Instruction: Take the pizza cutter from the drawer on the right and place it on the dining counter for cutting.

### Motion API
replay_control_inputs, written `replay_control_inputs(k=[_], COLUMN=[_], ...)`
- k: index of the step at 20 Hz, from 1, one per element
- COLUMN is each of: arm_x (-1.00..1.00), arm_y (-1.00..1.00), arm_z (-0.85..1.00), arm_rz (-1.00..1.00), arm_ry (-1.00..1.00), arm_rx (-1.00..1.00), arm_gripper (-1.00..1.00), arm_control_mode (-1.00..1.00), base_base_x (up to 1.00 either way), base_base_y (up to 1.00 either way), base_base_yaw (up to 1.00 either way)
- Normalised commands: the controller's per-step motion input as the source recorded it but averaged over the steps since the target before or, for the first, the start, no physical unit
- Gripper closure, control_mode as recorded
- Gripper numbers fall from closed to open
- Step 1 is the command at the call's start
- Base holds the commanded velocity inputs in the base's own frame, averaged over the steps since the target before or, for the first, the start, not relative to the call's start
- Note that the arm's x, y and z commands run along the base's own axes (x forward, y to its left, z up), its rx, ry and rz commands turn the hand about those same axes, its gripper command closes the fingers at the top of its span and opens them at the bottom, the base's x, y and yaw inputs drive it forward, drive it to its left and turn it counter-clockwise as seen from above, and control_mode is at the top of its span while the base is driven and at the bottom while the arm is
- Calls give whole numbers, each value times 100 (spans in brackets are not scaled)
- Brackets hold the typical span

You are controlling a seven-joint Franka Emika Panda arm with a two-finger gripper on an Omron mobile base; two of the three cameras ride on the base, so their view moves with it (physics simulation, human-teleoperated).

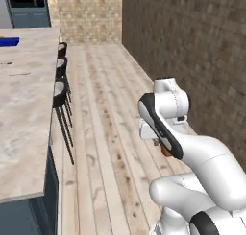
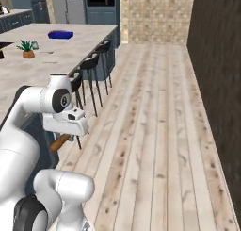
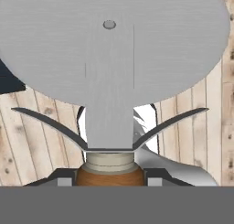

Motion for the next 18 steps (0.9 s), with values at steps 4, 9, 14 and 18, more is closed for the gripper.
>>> replay_control_inputs(k=[4, 9, 14, 18], arm_x=[0, 0, 0, 0], arm_y=[0, 0, 0, 0], arm_z=[0, 0, 0, 0], arm_rz=[0, 0, 0, 0], arm_ry=[0, 0, 0, 0], arm_rx=[0, 0, 0, 0], arm_gripper=[100, 100, 100, 100], arm_control_mode=[100, 100, 100, 100], base_base_x=[98, 100, 100, 100], base_base_y=[-100, -98, -90, -79], base_base_yaw=[28, 22, 18, 16])
